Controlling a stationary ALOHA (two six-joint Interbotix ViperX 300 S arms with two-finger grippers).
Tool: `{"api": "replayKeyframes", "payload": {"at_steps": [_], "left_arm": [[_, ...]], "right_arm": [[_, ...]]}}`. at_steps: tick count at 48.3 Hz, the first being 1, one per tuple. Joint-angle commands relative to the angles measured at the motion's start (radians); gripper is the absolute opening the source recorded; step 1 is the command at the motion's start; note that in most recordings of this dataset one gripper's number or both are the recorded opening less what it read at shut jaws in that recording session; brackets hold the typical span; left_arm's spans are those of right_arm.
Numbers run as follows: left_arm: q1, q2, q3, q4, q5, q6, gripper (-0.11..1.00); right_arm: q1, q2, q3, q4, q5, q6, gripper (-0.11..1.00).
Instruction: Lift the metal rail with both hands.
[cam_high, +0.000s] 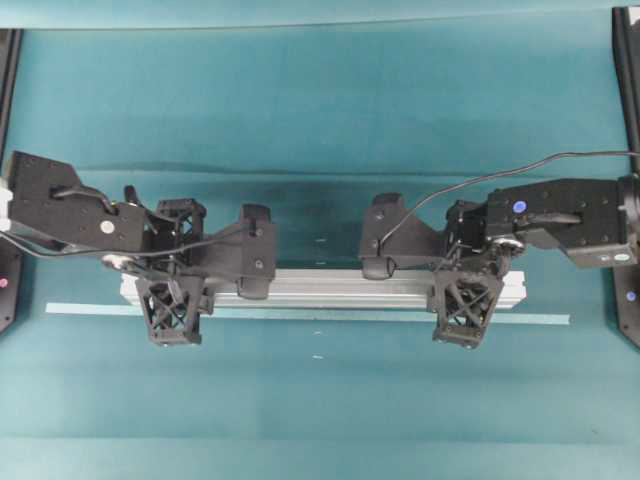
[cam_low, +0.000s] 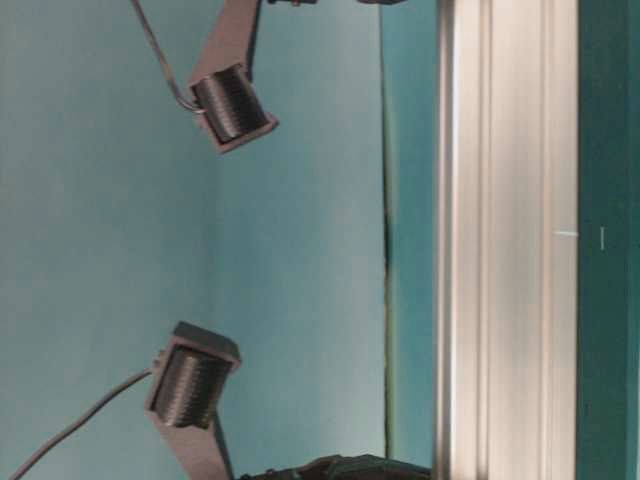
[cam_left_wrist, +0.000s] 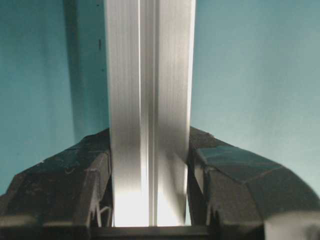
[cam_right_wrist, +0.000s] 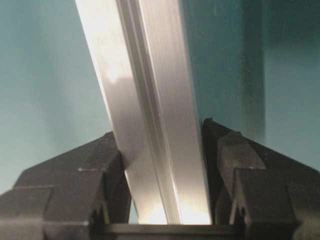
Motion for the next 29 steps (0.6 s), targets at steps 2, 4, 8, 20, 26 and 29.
{"api": "replayKeyframes", "payload": {"at_steps": [2, 4, 8, 20, 26, 29], "left_arm": [[-0.009, 0.005, -0.005, 0.003, -0.008, 0.002, 0.3], [-0.009, 0.012, -0.003, 0.003, -0.011, 0.002, 0.3], [-0.009, 0.028, 0.003, 0.003, -0.025, 0.002, 0.3], [-0.008, 0.048, 0.028, 0.003, -0.054, 0.005, 0.3], [-0.005, 0.048, 0.043, 0.003, -0.061, 0.005, 0.3], [0.002, 0.048, 0.046, 0.003, -0.067, 0.005, 0.3]], "right_arm": [[-0.003, 0.012, 0.003, 0.003, -0.029, 0.005, 0.42], [0.0, 0.017, 0.005, 0.003, -0.038, 0.003, 0.42], [0.0, 0.025, 0.008, 0.003, -0.054, 0.002, 0.41], [0.0, 0.043, 0.015, 0.002, -0.091, -0.02, 0.42], [-0.002, 0.044, 0.015, 0.003, -0.103, -0.021, 0.41], [-0.003, 0.044, 0.015, 0.003, -0.106, -0.021, 0.41]]}}
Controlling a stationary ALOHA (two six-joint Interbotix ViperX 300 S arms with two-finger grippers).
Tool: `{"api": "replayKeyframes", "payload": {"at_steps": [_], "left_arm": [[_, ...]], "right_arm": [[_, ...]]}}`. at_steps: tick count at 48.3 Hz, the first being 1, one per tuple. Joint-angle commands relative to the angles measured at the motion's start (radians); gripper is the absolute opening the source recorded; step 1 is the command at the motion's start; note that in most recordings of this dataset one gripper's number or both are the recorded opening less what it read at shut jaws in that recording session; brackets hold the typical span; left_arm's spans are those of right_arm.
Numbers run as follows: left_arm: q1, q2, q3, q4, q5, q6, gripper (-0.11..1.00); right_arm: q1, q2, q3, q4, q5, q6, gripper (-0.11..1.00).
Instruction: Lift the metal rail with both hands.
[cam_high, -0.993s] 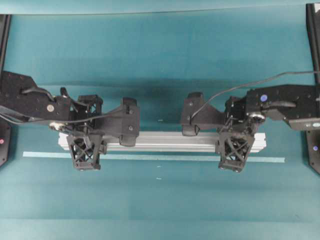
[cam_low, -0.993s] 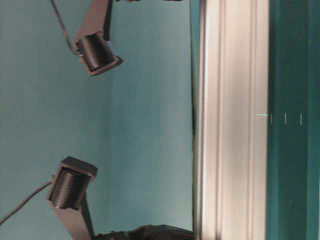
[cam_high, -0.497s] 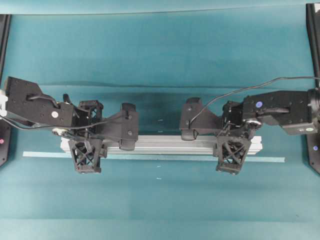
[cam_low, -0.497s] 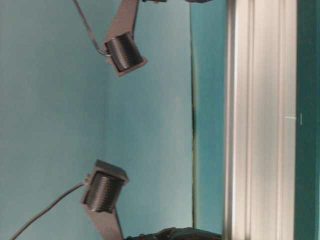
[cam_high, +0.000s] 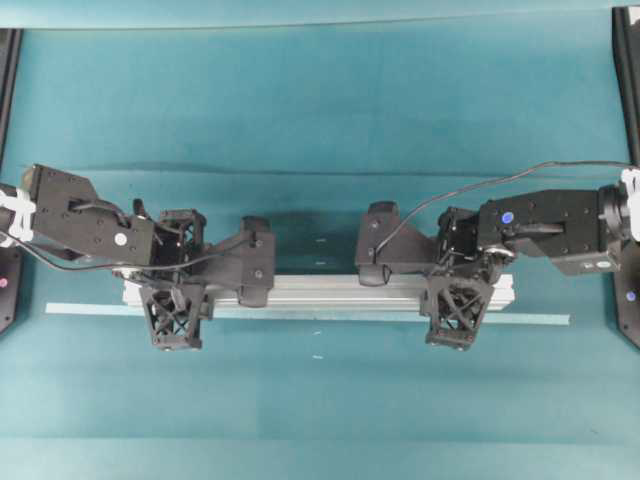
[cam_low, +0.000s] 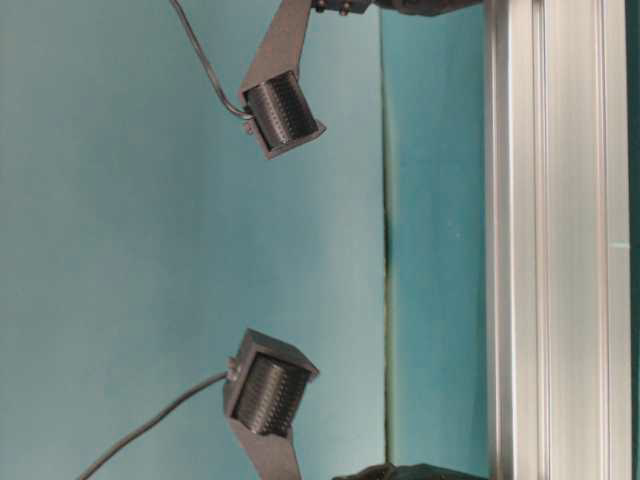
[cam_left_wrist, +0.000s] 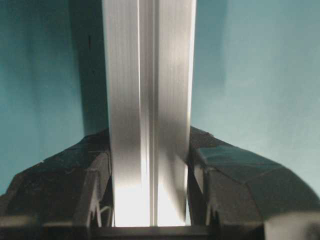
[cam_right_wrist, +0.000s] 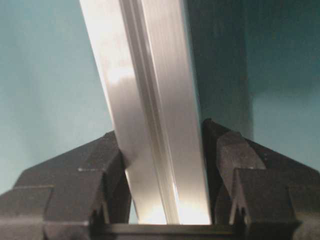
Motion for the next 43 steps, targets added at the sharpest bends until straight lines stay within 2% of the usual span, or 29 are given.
{"api": "replayKeyframes", "payload": {"at_steps": [1, 16, 43], "left_arm": [[0.005, -0.009, -0.002, 0.003, -0.008, 0.005, 0.3], [0.029, -0.006, -0.009, 0.003, -0.02, 0.014, 0.3], [0.009, 0.014, -0.014, 0.003, -0.051, 0.005, 0.3]], "right_arm": [[-0.006, -0.002, -0.006, 0.005, -0.006, 0.002, 0.41], [-0.006, 0.011, 0.005, 0.003, -0.012, 0.0, 0.41], [0.002, 0.017, 0.026, 0.008, -0.061, 0.009, 0.41]]}}
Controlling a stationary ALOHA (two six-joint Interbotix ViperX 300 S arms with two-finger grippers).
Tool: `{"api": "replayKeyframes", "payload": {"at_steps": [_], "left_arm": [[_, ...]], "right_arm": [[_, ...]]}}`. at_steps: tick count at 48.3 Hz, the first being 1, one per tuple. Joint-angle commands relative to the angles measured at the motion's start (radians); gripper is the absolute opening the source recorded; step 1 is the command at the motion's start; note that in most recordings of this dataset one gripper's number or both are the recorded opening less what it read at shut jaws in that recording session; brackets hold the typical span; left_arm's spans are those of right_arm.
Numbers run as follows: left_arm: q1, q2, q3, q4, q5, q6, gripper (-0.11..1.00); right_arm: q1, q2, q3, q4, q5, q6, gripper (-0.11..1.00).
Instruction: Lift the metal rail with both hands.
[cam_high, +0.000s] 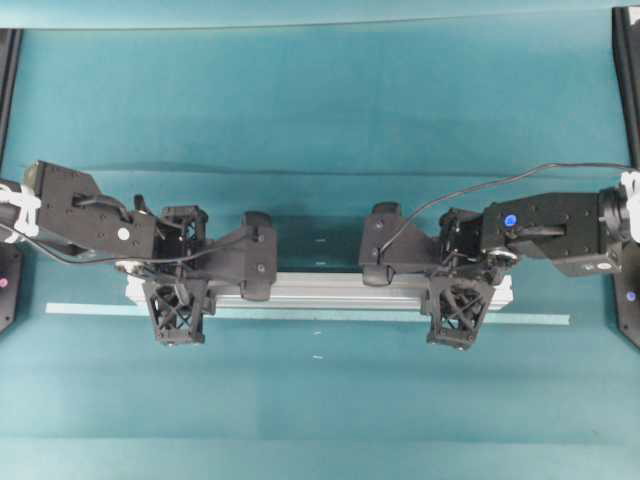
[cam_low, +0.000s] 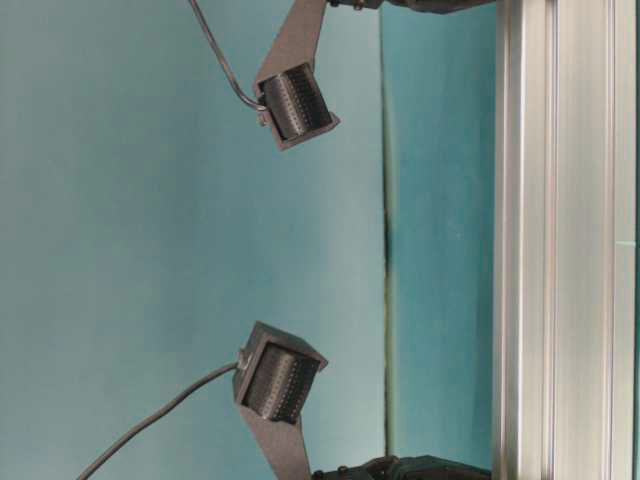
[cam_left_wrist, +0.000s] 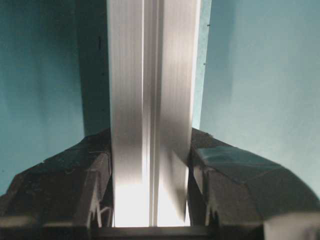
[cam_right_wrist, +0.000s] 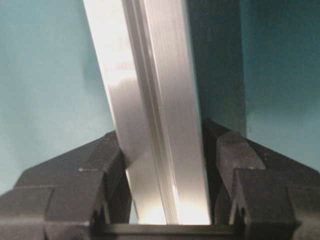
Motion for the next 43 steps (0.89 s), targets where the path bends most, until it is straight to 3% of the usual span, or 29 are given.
{"api": "replayKeyframes", "payload": {"at_steps": [1, 43], "left_arm": [[-0.008, -0.005, -0.009, 0.002, -0.003, -0.005, 0.3], [-0.032, -0.005, -0.011, 0.002, -0.058, 0.029, 0.3]], "right_arm": [[0.003, 0.011, -0.006, 0.008, -0.006, 0.011, 0.41], [0.023, 0.018, -0.012, 0.011, -0.031, 0.04, 0.41]]}}
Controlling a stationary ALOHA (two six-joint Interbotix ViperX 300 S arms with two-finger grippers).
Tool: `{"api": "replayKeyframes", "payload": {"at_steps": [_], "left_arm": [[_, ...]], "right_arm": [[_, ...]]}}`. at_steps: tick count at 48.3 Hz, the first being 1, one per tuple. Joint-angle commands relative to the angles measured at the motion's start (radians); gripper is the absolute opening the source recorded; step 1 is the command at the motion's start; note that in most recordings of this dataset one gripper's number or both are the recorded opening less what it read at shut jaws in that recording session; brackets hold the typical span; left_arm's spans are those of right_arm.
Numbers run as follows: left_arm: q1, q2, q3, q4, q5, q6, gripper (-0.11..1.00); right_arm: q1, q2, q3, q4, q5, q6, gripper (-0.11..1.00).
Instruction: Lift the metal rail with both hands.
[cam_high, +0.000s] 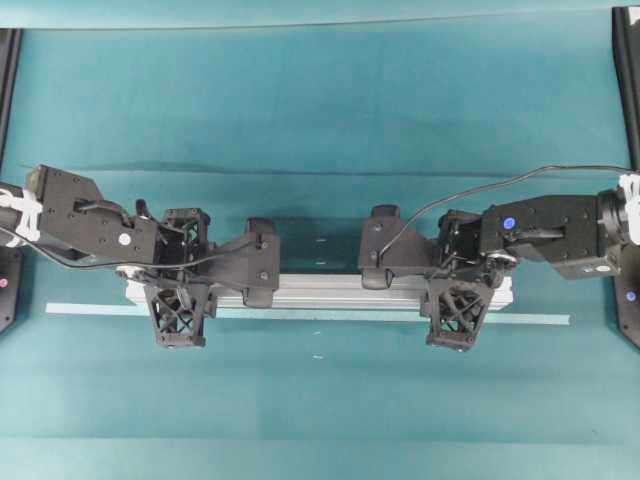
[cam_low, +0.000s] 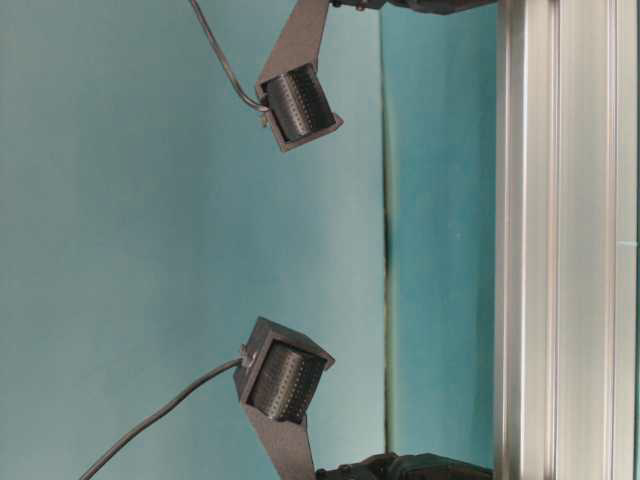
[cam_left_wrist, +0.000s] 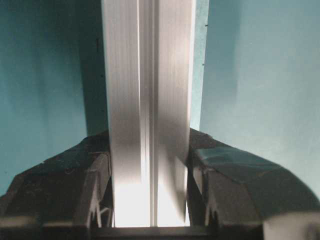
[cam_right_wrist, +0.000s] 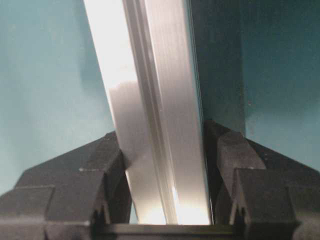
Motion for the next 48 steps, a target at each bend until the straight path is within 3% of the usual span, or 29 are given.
{"api": "replayKeyframes", "payload": {"at_steps": [1, 14, 17, 22, 27, 31, 48], "left_arm": [[-0.017, -0.006, -0.012, 0.002, -0.02, 0.008, 0.3], [-0.017, -0.006, -0.006, 0.002, -0.043, -0.009, 0.3], [-0.017, -0.008, -0.005, 0.002, -0.043, -0.011, 0.32], [-0.017, -0.009, -0.005, 0.002, -0.043, -0.012, 0.61], [-0.017, -0.009, -0.003, 0.002, -0.04, -0.011, 0.89], [-0.018, -0.009, -0.003, 0.002, -0.04, -0.006, 0.99], [-0.018, -0.014, 0.002, 0.002, -0.023, 0.002, 0.99]], "right_arm": [[0.009, 0.012, -0.011, 0.011, -0.023, 0.026, 0.41], [0.009, 0.012, -0.011, 0.018, -0.029, 0.031, 0.42], [0.008, 0.012, -0.011, 0.018, -0.031, 0.031, 0.54], [0.015, 0.014, -0.011, 0.017, -0.044, 0.031, 0.83], [0.035, 0.015, -0.011, -0.003, -0.066, 0.023, 0.99], [0.04, 0.015, -0.009, -0.017, -0.083, 0.028, 0.99], [0.032, 0.009, -0.005, -0.025, -0.091, 0.031, 0.99]]}}
